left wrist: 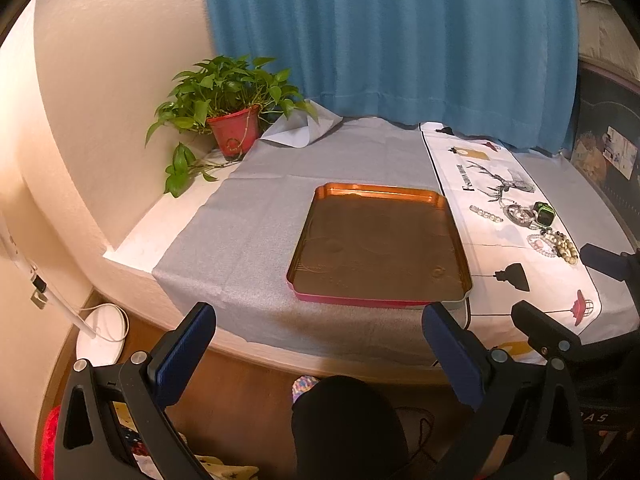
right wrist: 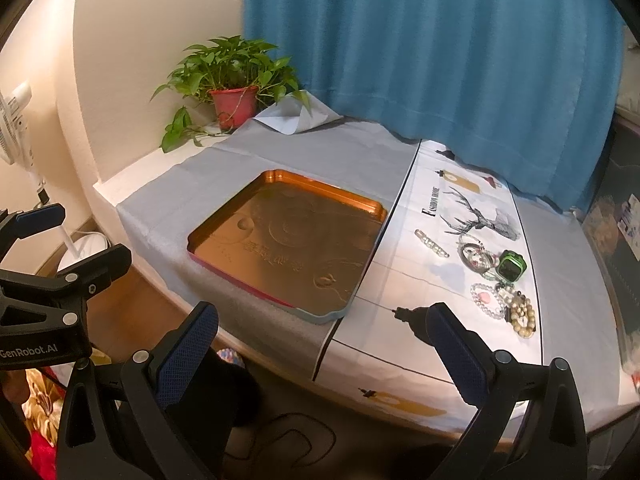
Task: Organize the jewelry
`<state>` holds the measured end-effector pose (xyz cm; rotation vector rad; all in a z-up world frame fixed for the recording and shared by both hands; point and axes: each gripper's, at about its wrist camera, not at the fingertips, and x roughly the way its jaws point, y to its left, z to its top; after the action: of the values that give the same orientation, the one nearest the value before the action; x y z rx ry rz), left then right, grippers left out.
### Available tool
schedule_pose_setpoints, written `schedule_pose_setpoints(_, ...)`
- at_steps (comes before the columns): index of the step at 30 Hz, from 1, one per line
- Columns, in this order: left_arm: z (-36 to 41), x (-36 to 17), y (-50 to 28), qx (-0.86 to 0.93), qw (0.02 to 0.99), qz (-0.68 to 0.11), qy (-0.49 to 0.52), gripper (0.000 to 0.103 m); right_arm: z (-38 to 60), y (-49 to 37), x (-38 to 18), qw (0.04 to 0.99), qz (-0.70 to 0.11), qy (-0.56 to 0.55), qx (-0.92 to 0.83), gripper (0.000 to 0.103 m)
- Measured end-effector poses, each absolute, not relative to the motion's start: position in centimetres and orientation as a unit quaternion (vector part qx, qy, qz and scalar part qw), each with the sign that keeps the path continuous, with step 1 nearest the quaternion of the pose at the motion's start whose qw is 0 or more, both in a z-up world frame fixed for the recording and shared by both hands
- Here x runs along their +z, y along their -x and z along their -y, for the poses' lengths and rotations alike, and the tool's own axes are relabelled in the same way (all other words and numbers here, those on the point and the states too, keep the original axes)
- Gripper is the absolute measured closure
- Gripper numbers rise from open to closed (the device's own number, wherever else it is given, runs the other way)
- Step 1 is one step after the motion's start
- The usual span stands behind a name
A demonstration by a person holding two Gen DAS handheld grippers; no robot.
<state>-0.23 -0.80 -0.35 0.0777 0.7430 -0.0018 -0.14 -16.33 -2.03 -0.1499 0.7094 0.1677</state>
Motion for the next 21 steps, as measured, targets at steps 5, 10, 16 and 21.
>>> schedule_pose_setpoints(5,0.92,-0.35,0.25,0.001,0.931,-0.362,-0.039,0.0,16.33,0.19,-2.03,0.932,-0.346,0.073,0.082,0.0)
schedule_pose_setpoints(10,0.89,-0.37,0.3,0.002,0.932,-0.36,-0.043,0.0,16.56,0.24,-2.14,0.932,-0.347,0.071,0.081,0.0)
schedule_pose_setpoints(16,0.83,-0.38,0.37,0.002,0.932,-0.36,-0.043,0.0,17.16,0.4,-2.22,0.933,-0.347,0.066,0.077,0.0)
schedule_pose_setpoints(21,0.77,-0.37,0.42,0.002,0.932,-0.36,-0.043,0.0,17.17,0.38,-2.17,0.932,-0.347,0.067,0.078,0.0)
